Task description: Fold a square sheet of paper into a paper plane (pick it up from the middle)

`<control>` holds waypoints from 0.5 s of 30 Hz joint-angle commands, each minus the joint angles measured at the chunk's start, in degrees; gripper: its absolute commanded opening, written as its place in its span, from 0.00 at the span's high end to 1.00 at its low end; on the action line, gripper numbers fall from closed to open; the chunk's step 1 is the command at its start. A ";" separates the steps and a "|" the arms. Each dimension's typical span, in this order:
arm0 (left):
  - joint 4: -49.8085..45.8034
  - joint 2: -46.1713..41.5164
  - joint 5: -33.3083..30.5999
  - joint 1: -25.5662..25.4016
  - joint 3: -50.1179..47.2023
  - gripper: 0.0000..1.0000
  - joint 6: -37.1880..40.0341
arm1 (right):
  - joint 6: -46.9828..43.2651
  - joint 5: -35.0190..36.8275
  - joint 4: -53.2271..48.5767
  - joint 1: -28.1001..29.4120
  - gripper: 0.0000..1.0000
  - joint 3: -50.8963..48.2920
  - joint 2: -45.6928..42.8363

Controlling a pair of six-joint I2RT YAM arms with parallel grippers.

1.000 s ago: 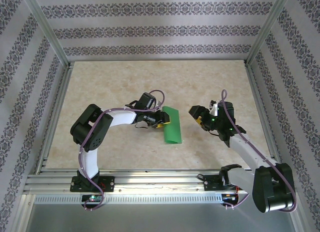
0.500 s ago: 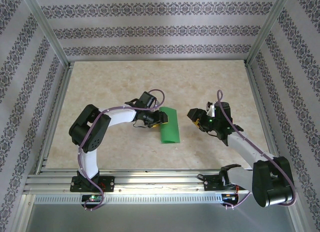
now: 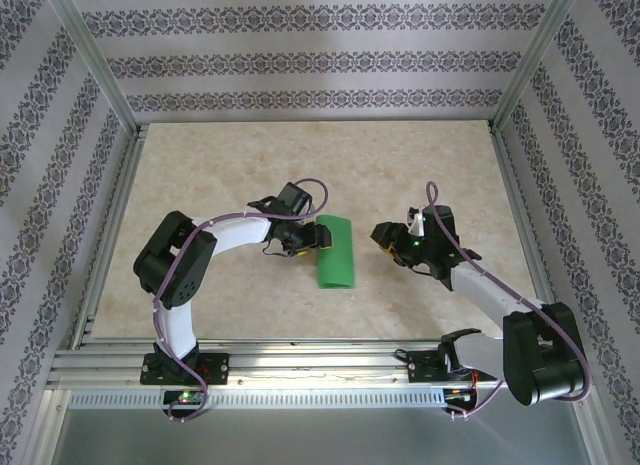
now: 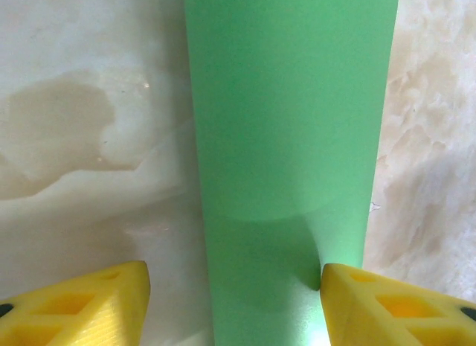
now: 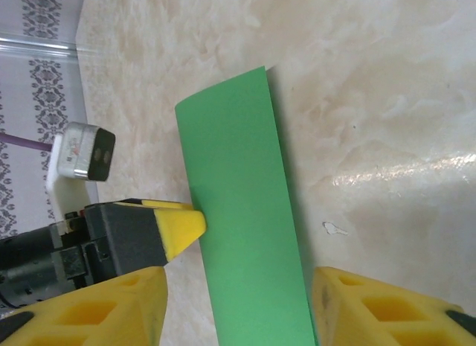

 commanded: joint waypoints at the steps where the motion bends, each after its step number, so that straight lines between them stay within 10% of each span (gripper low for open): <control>1: -4.13 -2.32 -2.59 0.22 1.74 0.41 1.81 | -1.26 -1.28 0.53 1.07 0.53 1.60 1.40; 9: -7.05 -1.75 -6.69 0.30 2.88 0.44 1.69 | -2.88 -3.02 0.56 3.43 0.79 3.95 6.28; 15: -10.03 0.24 -5.05 0.30 4.90 0.44 4.16 | -3.46 -3.59 0.43 5.56 0.81 5.97 11.11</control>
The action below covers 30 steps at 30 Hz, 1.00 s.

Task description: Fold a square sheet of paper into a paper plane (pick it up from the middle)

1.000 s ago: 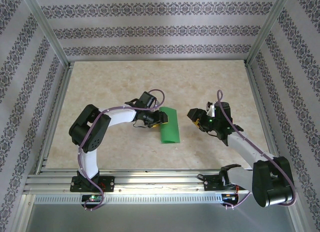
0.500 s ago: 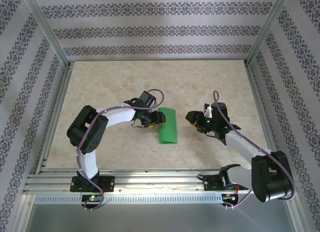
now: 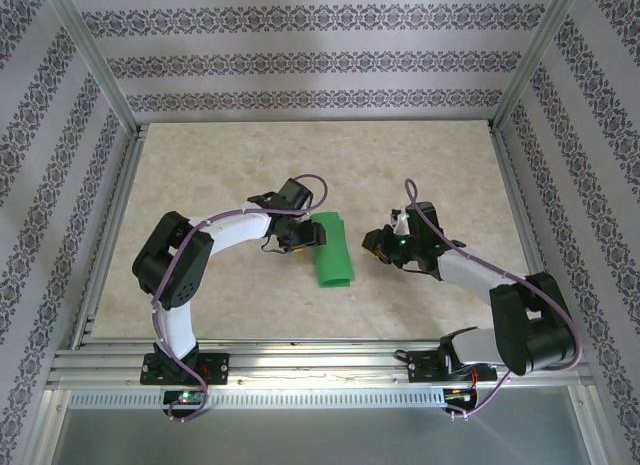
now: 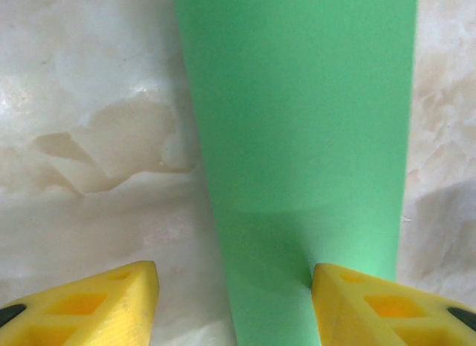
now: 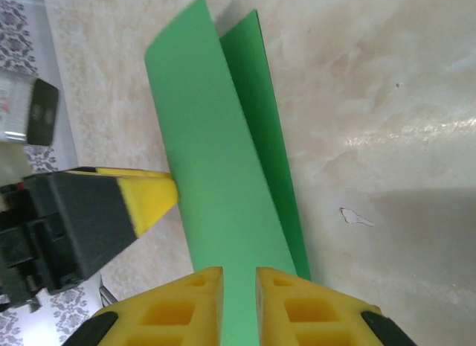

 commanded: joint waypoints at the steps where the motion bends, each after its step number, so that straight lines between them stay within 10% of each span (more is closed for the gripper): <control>1: -3.56 0.77 0.64 0.28 1.65 0.43 2.78 | -1.87 -1.55 0.40 1.69 0.81 2.52 2.40; 30: -7.48 5.14 -0.69 0.12 4.92 0.43 2.64 | -3.10 -3.99 1.55 7.31 0.86 9.01 17.47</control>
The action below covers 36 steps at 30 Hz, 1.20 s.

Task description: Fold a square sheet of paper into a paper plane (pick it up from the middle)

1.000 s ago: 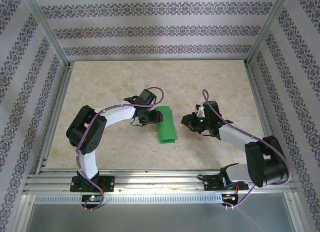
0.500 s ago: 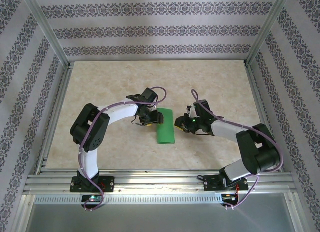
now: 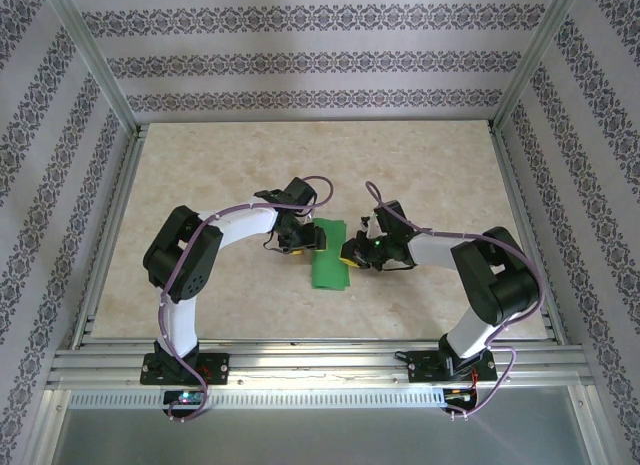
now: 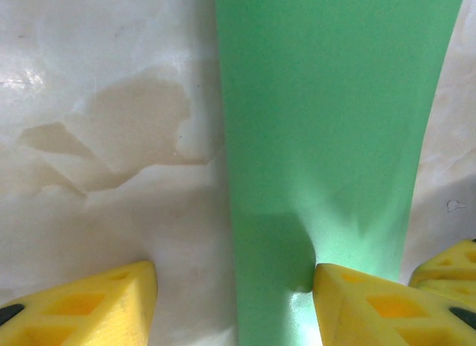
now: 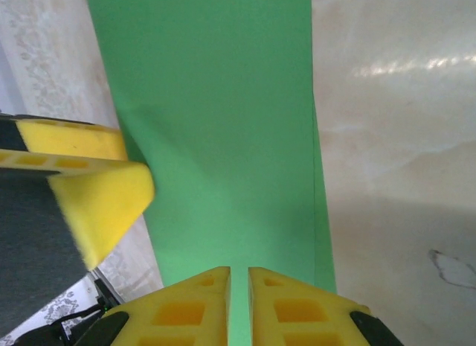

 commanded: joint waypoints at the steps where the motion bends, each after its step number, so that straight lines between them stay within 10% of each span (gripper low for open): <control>1: -0.33 0.67 -1.12 0.08 0.36 0.43 -1.86 | -0.91 -0.59 0.85 0.38 0.86 1.60 0.43; 36: 11.20 -3.42 4.15 0.03 -4.78 0.39 -8.80 | -0.28 6.44 -2.43 0.38 0.97 -0.65 3.37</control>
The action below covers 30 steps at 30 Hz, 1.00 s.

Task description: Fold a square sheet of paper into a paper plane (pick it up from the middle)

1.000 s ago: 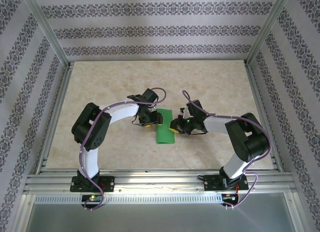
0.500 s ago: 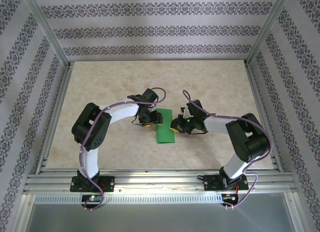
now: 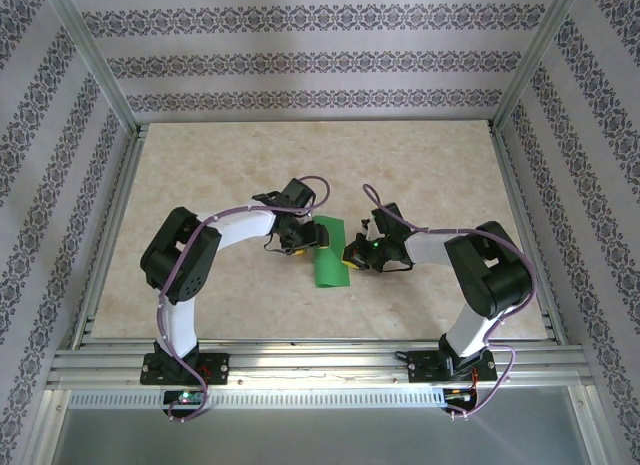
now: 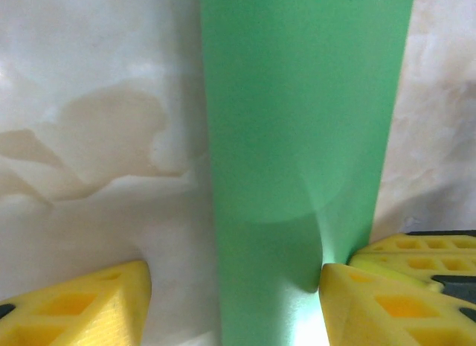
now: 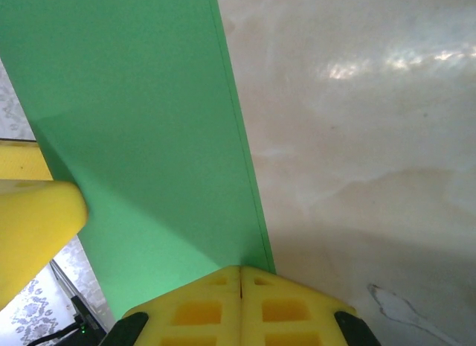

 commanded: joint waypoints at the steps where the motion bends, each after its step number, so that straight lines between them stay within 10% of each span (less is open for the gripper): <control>1: 4.49 -2.37 1.31 0.04 -1.81 0.39 -3.08 | 0.27 3.60 -1.66 0.18 0.97 -1.34 0.51; 30: 4.92 -0.97 2.25 0.01 -3.06 0.54 -3.30 | 0.72 1.81 -1.40 -0.17 0.93 -0.87 -1.80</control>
